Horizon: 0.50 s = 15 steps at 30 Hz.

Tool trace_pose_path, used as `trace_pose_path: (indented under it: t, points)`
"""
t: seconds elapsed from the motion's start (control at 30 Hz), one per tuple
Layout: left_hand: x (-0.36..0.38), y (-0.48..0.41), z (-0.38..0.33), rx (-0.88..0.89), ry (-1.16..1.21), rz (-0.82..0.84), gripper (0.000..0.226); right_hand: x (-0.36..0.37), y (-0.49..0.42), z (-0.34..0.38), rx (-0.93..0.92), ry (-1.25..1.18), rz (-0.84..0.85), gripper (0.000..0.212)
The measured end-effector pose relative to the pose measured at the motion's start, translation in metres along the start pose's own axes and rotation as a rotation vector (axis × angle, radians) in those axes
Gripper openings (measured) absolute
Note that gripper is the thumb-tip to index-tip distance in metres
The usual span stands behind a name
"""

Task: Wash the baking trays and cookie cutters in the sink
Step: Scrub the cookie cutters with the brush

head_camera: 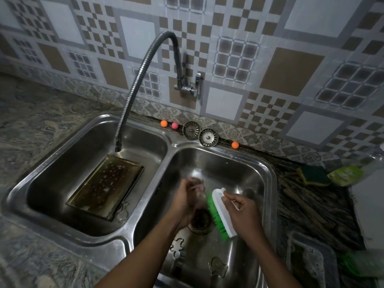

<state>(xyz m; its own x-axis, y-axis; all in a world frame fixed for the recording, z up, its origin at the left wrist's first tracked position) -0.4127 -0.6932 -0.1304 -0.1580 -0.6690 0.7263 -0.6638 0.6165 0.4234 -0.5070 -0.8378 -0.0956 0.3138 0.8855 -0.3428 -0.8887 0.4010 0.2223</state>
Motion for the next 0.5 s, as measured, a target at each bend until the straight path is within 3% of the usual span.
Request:
trace_pose_path:
  t: [0.07, 0.13, 0.3, 0.37, 0.43, 0.5]
  points:
    - [-0.015, -0.005, -0.031, 0.099, -0.049, -0.048, 0.038, 0.005, -0.002, 0.002, -0.008, -0.018, -0.009, 0.024]
    - [-0.033, -0.005, -0.066, 0.193, -0.243, -0.101, 0.036, 0.012, -0.005, 0.007, -0.022, -0.014, 0.019, 0.029]
    - [-0.105, 0.022, -0.144, 0.358, -1.104, -0.435, 0.029, 0.029, -0.009, 0.011, -0.042, 0.04, 0.094, 0.034]
    - [-0.143, 0.026, -0.151, 0.183, -1.275, -0.51, 0.036, 0.032, -0.008, 0.005, -0.047, 0.066, 0.101, 0.034]
    - [-0.185, 0.025, -0.139, -0.092, -1.272, -0.523, 0.043, 0.034, -0.007, -0.001, -0.052, 0.096, 0.108, 0.034]
    - [-0.199, 0.029, -0.126, -0.217, -1.309, -0.514, 0.046, 0.037, -0.005, -0.006, -0.027, 0.108, 0.132, 0.035]
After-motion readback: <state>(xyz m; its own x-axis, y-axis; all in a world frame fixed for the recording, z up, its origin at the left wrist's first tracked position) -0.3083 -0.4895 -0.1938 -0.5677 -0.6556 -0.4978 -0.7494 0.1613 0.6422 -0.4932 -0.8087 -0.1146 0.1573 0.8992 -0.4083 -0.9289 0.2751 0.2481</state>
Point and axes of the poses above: each hand's wrist, its own y-axis away from the middle knuckle, its own x-axis out of the palm, z = x × y, the point moved 5 cm from there along -y, towards the middle knuckle, and after that the axes turned 11 degrees about z, right-handed, at the moved point
